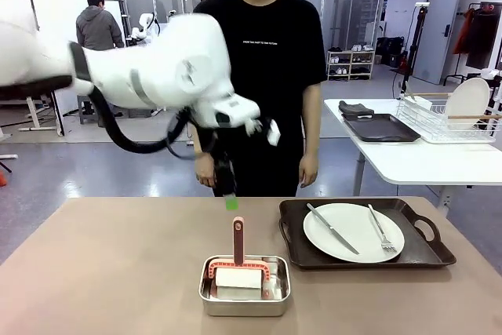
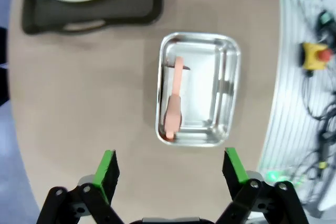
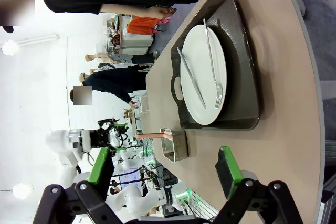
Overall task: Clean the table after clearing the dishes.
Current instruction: When the right (or left) Handle tray is removed, use the right hand (or left hand) to clean the right (or left) side of the table with the Lint Roller.
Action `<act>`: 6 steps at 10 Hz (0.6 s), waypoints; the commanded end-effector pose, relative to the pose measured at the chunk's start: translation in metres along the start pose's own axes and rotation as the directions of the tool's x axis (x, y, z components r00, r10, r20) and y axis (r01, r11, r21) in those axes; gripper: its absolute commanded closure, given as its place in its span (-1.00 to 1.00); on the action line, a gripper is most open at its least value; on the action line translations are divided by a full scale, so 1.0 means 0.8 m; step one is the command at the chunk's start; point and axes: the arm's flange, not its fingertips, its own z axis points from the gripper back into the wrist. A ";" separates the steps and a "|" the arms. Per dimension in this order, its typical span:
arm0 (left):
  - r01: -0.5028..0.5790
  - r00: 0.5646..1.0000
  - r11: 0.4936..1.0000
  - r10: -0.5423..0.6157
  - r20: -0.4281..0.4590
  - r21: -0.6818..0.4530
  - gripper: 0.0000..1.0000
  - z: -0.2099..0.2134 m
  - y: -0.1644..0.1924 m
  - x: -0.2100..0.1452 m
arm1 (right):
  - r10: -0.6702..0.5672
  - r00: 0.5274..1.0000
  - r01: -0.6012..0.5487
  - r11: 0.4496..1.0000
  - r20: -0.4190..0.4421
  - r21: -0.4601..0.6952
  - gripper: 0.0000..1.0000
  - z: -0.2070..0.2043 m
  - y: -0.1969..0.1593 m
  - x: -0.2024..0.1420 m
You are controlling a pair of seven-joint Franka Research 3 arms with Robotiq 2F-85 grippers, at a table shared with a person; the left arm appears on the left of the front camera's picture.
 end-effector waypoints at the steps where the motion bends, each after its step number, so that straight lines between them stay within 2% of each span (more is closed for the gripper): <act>1: -0.176 0.970 0.979 0.191 0.148 -0.106 -1.00 0.069 -0.004 -0.064 | 0.003 1.000 -0.003 1.000 0.003 0.002 -1.00 0.001 0.004 -0.002; 4: -0.348 0.862 0.918 0.393 0.320 -0.190 -1.00 0.145 -0.021 -0.187 | 0.003 1.000 -0.003 1.000 0.003 0.002 -1.00 0.001 0.004 -0.002; 5: -0.418 0.790 0.857 0.506 0.345 -0.301 -1.00 0.162 -0.031 -0.242 | 0.003 1.000 -0.003 1.000 0.003 0.002 -1.00 0.001 0.004 -0.002; 6: -0.431 0.729 0.819 0.563 0.390 -0.378 -1.00 0.172 -0.043 -0.282 | 0.003 1.000 -0.003 1.000 0.003 0.002 -1.00 0.001 0.004 -0.002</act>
